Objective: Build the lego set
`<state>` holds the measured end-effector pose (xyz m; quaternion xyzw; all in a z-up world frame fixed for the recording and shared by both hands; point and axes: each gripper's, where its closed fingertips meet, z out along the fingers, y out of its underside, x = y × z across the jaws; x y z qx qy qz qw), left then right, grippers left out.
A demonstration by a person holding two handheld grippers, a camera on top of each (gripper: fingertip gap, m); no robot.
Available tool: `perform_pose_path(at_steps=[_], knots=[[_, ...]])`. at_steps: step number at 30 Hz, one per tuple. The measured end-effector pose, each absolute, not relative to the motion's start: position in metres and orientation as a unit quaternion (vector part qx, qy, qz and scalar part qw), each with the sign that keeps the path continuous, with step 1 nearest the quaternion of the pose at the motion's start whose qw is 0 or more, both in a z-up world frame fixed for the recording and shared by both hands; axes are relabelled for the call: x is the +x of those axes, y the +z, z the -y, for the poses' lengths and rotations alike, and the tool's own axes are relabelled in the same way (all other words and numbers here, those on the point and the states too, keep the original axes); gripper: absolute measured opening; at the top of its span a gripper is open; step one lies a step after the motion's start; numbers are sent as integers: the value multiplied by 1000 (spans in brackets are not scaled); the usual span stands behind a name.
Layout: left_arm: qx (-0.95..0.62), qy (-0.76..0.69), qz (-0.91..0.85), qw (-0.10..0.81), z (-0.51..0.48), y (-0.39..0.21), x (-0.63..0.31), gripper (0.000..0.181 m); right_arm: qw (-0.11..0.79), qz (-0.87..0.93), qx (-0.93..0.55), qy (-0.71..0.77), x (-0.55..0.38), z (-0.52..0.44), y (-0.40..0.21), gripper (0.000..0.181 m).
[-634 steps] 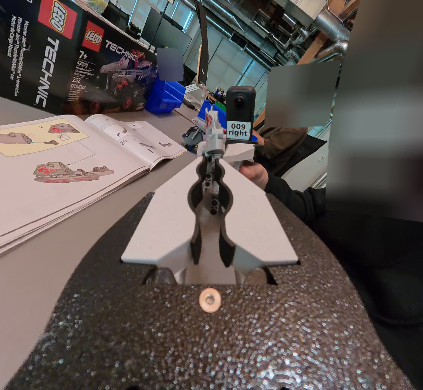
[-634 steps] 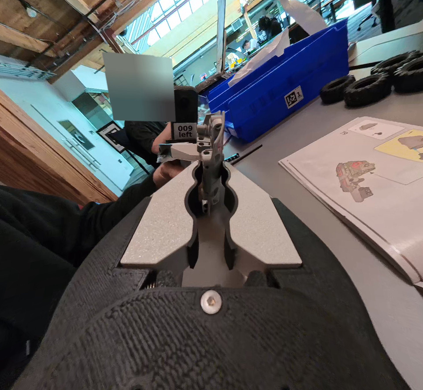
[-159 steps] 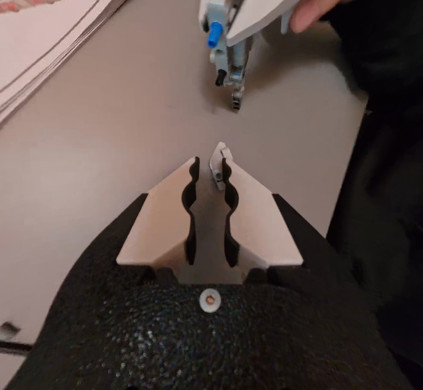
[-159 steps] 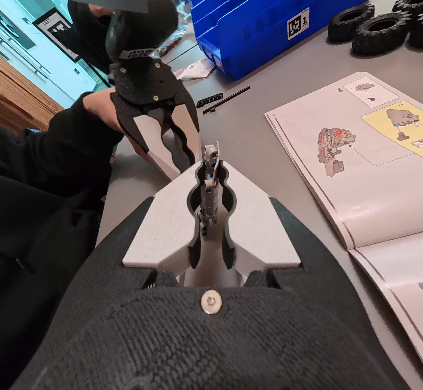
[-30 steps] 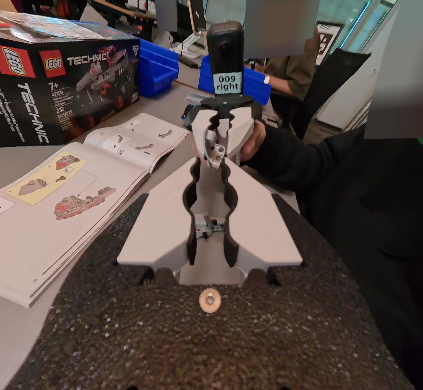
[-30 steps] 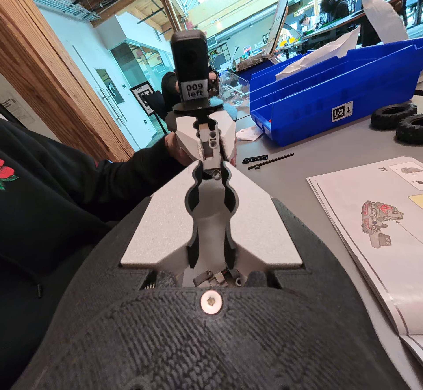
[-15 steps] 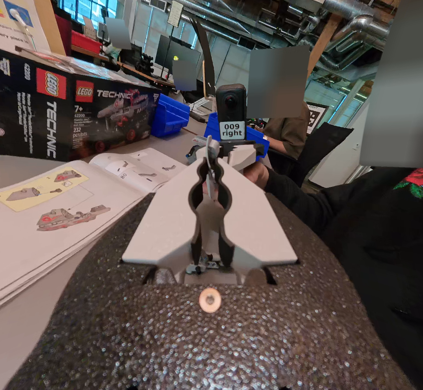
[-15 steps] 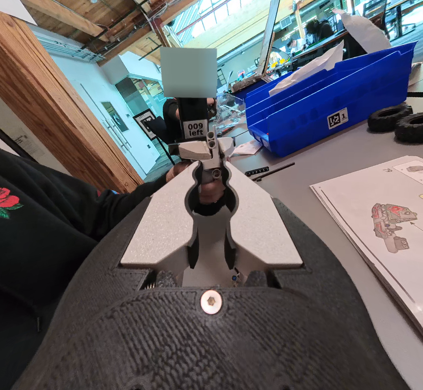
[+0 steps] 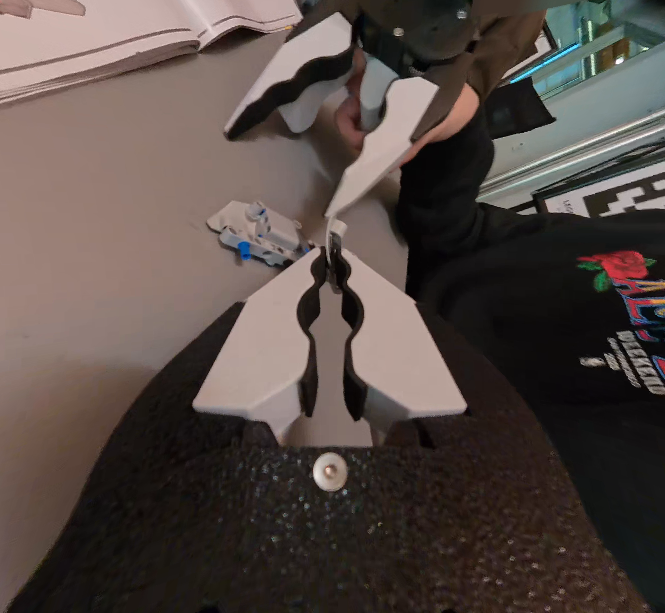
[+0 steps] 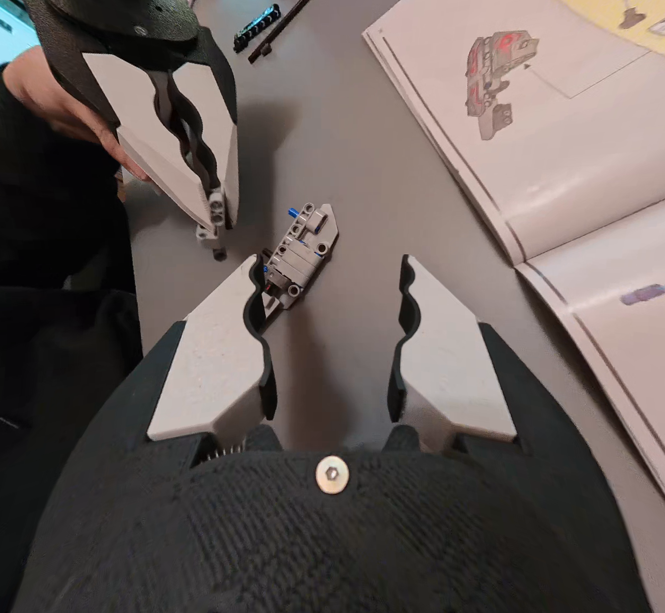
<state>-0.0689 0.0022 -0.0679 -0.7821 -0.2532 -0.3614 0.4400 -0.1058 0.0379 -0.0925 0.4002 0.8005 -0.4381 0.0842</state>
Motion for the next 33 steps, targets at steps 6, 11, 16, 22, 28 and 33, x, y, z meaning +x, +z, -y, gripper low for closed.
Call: perform_pose_path(at_steps=[6,11,16,22,28,33], knots=[[-778,-374,296,410,-6,-96,-77,1,84,-799,408,-434,-102,-35,-93,70],[-785,-362,298,404,-5,-98,-82,1,82,-798,418,-427,-99,-35,-95,64],[-793,-354,289,403,-7,-99,-80,1,129,-798,423,-410,-86,-25,-101,28],[-810,-341,266,396,-8,-101,-77,2,181,-776,419,-435,-85,-5,-99,28],[-804,-323,265,423,-5,-98,-88,1,201,-773,402,-448,-93,-1,-98,25],[-766,-320,273,487,2,-84,-97,1,204,-712,422,-522,-105,-8,-89,14]])
